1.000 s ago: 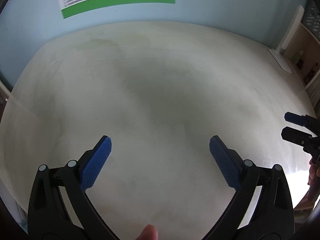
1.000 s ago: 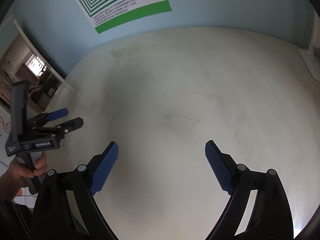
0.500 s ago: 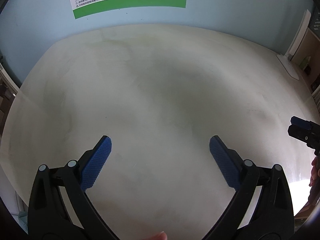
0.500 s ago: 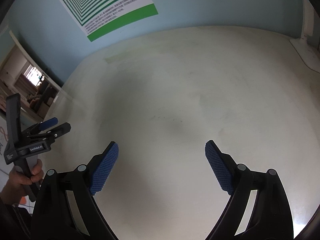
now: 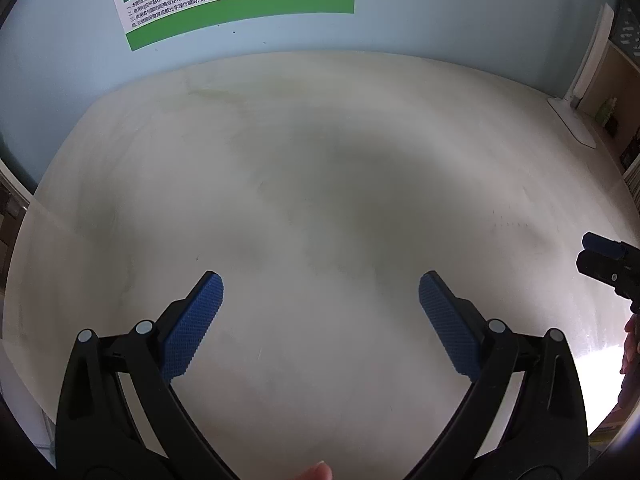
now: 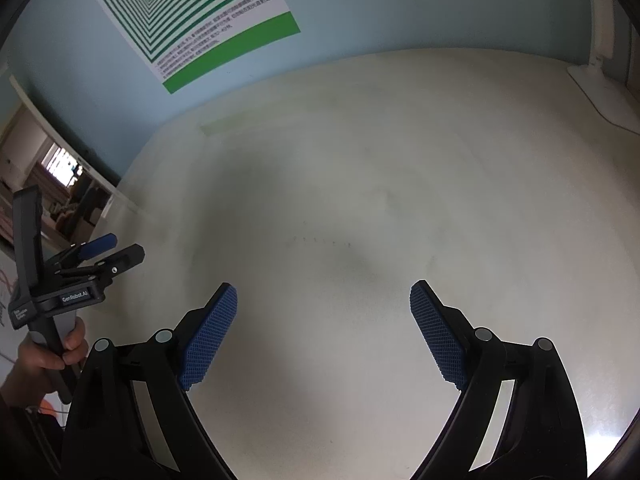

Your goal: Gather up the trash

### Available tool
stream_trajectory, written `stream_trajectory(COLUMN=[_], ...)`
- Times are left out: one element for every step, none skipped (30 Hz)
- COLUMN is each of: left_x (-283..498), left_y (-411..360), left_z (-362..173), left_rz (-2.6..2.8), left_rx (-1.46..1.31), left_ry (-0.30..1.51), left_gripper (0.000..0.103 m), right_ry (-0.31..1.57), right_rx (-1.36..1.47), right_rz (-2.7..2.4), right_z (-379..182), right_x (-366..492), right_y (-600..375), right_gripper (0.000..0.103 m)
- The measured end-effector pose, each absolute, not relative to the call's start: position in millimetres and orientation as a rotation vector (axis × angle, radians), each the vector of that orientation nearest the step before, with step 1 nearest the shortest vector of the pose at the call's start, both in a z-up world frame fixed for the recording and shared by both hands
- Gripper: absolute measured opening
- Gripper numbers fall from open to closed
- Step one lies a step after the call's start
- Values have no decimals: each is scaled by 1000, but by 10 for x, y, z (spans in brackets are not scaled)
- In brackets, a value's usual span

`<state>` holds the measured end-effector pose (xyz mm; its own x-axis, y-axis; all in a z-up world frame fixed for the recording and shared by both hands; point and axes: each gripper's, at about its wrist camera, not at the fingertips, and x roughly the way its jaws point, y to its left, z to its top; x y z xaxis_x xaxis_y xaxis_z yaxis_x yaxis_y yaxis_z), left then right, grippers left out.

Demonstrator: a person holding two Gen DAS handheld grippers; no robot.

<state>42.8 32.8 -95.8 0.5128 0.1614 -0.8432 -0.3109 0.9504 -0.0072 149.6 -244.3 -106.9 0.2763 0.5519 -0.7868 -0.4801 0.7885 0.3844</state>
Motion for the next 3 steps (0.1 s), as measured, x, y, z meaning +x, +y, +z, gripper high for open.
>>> stream_trajectory(left_x=[433, 442, 447], left_y=[333, 340, 346], left_z=[-963, -966, -971], left_rz=[281, 279, 280], left_rx=[-168, -168, -165], left_ry=[996, 998, 999], left_gripper=[96, 96, 96], right_ry=[1092, 1095, 1098], right_rx=[78, 80, 79], right_rz=[692, 689, 686], right_z=[-1079, -1088, -1096], right_x=[1494, 1490, 1486], right_y=[-2446, -2450, -2452], right_gripper=[88, 88, 88])
